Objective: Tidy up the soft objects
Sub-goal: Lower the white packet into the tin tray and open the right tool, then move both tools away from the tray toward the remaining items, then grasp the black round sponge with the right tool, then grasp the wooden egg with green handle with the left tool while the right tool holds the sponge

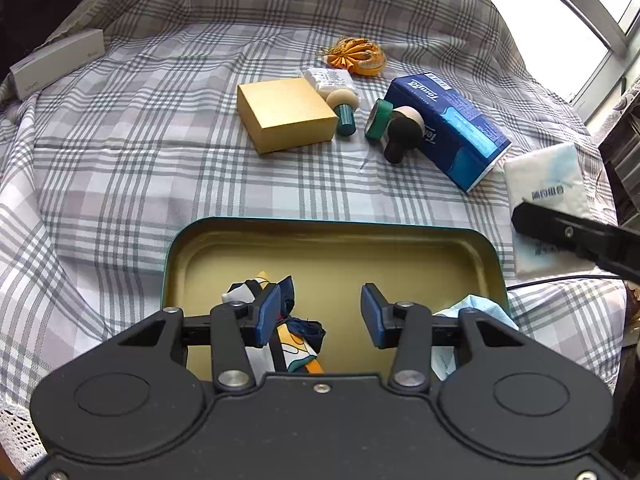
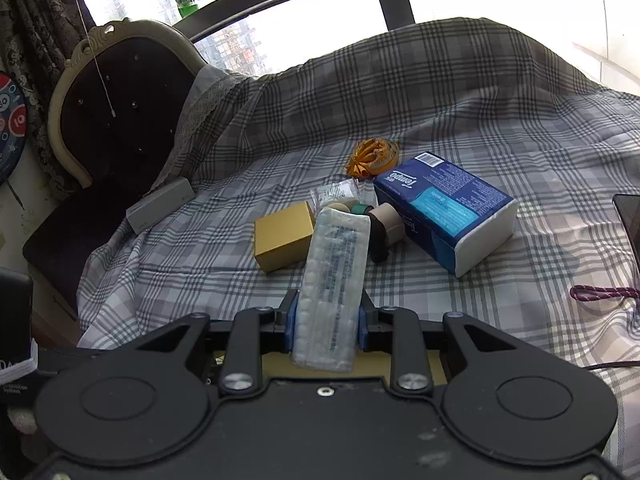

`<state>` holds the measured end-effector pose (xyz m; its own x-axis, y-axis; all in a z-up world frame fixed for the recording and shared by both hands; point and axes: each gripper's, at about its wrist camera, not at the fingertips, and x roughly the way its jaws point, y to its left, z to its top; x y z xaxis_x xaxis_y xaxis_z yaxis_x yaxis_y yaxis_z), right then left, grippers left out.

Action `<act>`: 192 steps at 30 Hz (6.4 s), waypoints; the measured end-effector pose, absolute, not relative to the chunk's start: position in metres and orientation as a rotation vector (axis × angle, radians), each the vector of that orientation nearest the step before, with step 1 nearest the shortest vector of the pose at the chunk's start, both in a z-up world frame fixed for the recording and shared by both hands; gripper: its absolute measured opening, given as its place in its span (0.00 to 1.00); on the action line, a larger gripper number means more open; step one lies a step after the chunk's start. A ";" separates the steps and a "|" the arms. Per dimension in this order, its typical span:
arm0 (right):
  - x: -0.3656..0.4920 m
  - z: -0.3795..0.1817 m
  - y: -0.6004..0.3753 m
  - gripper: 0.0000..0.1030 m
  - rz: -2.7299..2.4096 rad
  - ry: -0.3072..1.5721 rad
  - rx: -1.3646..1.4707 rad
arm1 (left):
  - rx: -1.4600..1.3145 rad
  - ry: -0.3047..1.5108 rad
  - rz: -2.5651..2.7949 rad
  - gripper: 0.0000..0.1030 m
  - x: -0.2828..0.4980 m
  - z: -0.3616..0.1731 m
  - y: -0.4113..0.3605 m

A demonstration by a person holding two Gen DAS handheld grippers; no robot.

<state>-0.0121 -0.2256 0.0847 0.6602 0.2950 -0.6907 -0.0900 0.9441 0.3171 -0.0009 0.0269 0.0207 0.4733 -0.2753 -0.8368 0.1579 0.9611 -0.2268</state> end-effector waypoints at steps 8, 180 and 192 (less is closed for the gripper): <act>-0.023 0.055 -0.216 0.27 0.217 0.979 0.289 | -0.129 1.069 -0.217 0.43 -0.006 0.016 0.032; 0.126 0.014 -0.239 0.34 0.340 0.794 0.362 | -0.026 1.130 -0.140 0.53 0.294 -0.022 -0.074; 0.124 0.015 -0.244 0.34 0.329 0.788 0.383 | -0.023 1.132 -0.153 0.56 0.294 -0.025 -0.081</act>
